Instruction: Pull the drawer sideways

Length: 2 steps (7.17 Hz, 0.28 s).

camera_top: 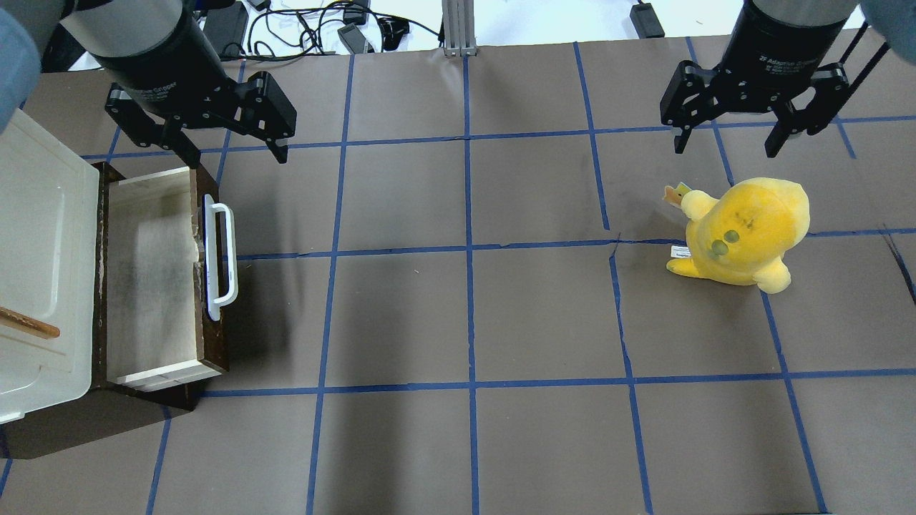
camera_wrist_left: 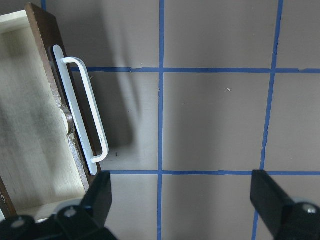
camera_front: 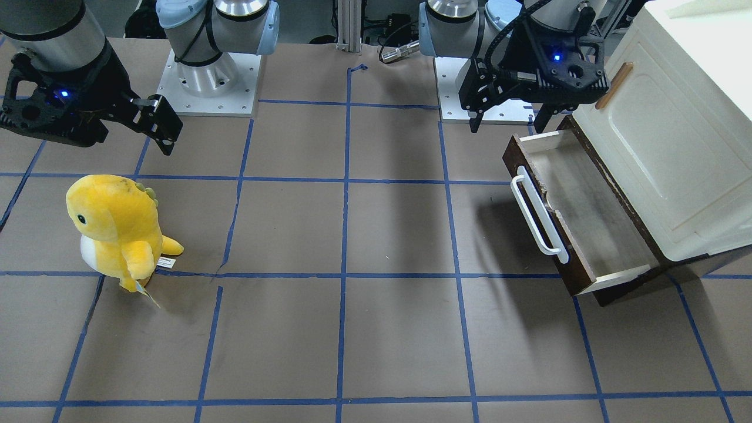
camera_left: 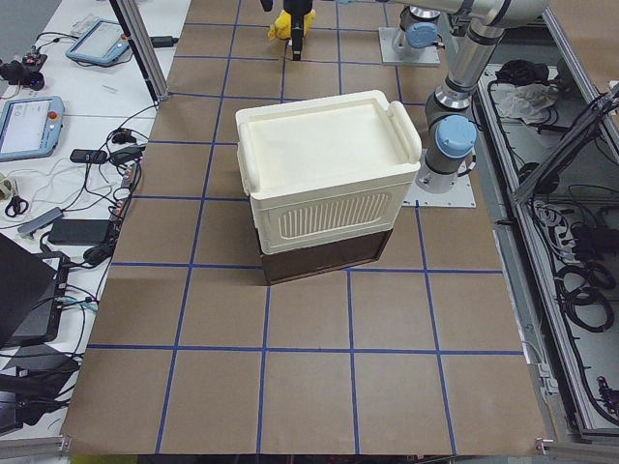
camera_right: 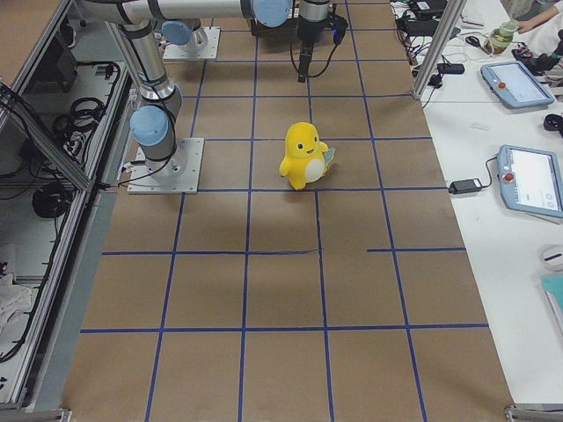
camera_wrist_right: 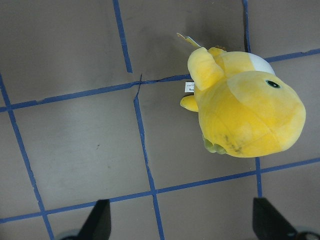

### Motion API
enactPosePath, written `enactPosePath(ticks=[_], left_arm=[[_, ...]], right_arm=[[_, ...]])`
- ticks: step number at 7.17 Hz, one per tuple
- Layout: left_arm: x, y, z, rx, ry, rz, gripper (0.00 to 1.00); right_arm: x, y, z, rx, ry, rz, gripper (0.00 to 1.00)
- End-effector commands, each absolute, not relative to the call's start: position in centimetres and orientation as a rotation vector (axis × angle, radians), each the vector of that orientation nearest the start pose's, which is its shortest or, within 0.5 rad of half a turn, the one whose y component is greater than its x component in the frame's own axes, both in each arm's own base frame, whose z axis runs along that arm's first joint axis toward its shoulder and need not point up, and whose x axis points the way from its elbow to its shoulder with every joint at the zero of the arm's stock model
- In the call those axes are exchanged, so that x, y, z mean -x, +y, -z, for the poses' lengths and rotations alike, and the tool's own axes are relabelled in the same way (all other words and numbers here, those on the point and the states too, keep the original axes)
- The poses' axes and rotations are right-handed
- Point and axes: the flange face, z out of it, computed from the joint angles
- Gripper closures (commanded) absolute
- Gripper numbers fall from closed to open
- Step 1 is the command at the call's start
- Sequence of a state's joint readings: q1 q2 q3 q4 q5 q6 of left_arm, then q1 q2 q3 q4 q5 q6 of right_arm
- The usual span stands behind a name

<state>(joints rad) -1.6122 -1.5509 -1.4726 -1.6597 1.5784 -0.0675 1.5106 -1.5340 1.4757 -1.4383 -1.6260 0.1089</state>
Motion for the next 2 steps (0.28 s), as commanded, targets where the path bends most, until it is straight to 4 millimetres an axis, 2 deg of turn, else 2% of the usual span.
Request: enactPosePath(ticks=[1, 2], left_arm=[[15.32, -47.74, -53.70, 0.039, 3.135, 0.046, 0.00], [15.25, -47.76, -53.70, 0.041, 3.135, 0.046, 0.00]], right_arm=[[-9.77, -50.59, -50.34, -0.266, 3.185, -0.118, 0.00], [-9.70, -50.62, -50.35, -0.269, 3.185, -0.116, 0.00]])
